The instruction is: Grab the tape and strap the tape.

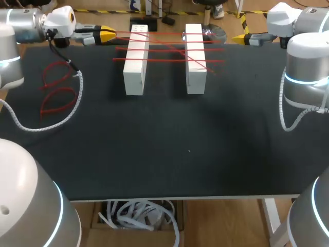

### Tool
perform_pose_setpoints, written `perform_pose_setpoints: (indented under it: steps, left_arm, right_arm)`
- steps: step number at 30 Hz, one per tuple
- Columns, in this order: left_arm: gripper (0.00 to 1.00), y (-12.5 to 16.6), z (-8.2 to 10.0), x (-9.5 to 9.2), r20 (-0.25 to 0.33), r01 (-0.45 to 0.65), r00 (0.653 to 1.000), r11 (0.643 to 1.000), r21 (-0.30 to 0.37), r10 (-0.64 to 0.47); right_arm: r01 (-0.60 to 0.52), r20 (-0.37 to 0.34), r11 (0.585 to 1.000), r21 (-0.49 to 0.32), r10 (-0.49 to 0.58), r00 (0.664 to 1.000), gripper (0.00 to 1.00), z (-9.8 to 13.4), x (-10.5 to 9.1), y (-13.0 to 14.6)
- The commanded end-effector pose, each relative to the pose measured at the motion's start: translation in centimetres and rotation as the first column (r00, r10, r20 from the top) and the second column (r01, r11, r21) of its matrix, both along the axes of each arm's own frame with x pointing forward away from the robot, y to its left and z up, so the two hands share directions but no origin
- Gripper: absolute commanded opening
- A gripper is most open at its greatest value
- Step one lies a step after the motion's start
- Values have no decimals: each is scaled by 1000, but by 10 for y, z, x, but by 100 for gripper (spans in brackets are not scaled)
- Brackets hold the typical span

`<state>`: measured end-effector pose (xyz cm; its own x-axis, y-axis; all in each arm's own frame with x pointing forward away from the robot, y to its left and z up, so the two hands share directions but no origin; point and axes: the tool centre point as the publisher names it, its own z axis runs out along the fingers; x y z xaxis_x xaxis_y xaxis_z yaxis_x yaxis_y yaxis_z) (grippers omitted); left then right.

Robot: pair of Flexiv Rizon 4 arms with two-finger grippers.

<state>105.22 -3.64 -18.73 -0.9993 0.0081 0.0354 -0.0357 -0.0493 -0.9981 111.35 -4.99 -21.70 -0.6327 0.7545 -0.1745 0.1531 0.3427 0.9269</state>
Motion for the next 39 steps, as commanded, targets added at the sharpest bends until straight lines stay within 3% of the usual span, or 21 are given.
perform_pose_setpoints:
  steps: [1, 9, 15, 23, 28, 39]
  left_arm:
    - [0, -2, 7, 8, -8, 10, 1000, 1000, 2, -10]
    - [0, -12, 30, 18, -70, -29, 997, 997, -75, 24]
    - [0, -19, 38, 19, -134, -5, 991, 993, -120, -11]
    - [0, -24, 43, 20, -174, 22, 984, 992, -123, -44]
    - [0, -27, 54, 23, -210, -14, 977, 979, -201, -30]
    - [0, -28, 65, 25, -181, -39, 983, 969, -243, -6]
  right_arm:
    - [0, -2, 1000, -1, 0, 1000, 100, 0, 0, 0]
    - [0, -2, 1000, -1, 0, 1000, 100, 0, 0, 0]
    - [0, -2, 1000, -1, 0, 1000, 100, 0, 0, 0]
    - [0, -2, 1000, -1, 0, 1000, 100, 0, 0, 0]
    - [0, -2, 1000, -1, 0, 1000, 100, 0, 0, 0]
    - [0, -2, 1000, -1, 0, 1000, 100, 0, 0, 0]
